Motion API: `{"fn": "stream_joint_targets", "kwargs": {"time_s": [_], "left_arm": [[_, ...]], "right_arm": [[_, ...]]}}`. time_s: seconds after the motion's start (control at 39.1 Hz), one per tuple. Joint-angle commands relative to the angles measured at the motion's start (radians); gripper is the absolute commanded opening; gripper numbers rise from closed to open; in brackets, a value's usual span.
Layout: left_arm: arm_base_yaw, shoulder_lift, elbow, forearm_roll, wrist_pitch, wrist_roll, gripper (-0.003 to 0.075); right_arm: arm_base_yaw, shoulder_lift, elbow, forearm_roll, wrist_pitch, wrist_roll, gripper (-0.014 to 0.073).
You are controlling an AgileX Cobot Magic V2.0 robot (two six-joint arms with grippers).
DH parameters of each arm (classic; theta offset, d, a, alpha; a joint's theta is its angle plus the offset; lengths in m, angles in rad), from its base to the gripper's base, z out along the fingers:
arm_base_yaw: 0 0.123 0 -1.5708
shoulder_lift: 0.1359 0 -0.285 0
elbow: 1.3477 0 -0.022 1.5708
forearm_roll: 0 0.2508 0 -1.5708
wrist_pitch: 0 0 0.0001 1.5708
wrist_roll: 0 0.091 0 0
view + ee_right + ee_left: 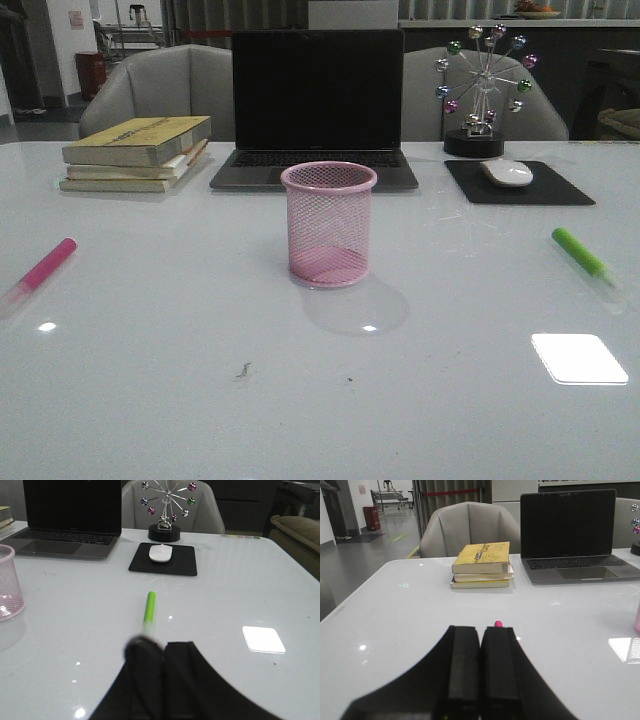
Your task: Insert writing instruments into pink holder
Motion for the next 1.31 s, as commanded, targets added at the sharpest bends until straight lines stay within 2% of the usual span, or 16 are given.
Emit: {"fn": "stream_joint_targets", "kwargs": {"time_s": [0.0, 0.15, 0.33, 0.56, 0.69, 0.84, 1.08, 1.18, 1.28], "left_arm": [[-0.003, -0.021, 0.002, -0.008, -0.101, 0.001, 0.0092], [-0.003, -0.021, 0.002, -0.051, -0.127, 0.001, 0.0092], [-0.003, -0.021, -0.007, -0.054, -0.283, -0.001, 0.0092], [-0.003, -0.021, -0.112, -0.088, -0.279, -0.001, 0.0092], [-0.003, -0.017, -0.215, -0.087, -0.209, -0.001, 0.0092], [-0.003, -0.017, -0.300, -0.087, -0.185, -0.001, 0.0092], [-0.003, 0.005, -0.374, -0.059, -0.157, -0.001, 0.0092], [-0.003, 0.081, -0.440, -0.019, -0.101, -0.001, 0.0092], [-0.003, 0.194, -0.507, 0.003, -0.106, -0.001, 0.0092]], "right_arm": [[0.002, -0.020, 0.001, -0.003, -0.121, -0.006, 0.0052], [0.002, -0.020, 0.001, -0.003, -0.167, -0.006, 0.0052], [0.002, -0.020, -0.001, 0.009, -0.277, -0.006, 0.0052], [0.002, -0.020, -0.084, 0.011, -0.291, -0.006, 0.0052], [0.002, -0.019, -0.212, 0.009, -0.207, -0.006, 0.0052], [0.002, -0.002, -0.350, -0.080, -0.041, -0.007, 0.0052], [0.002, 0.108, -0.479, -0.111, -0.017, -0.007, 0.0052], [0.002, 0.197, -0.547, -0.111, -0.014, -0.007, 0.0052], [0.002, 0.298, -0.600, -0.111, -0.014, -0.007, 0.0052]]}}
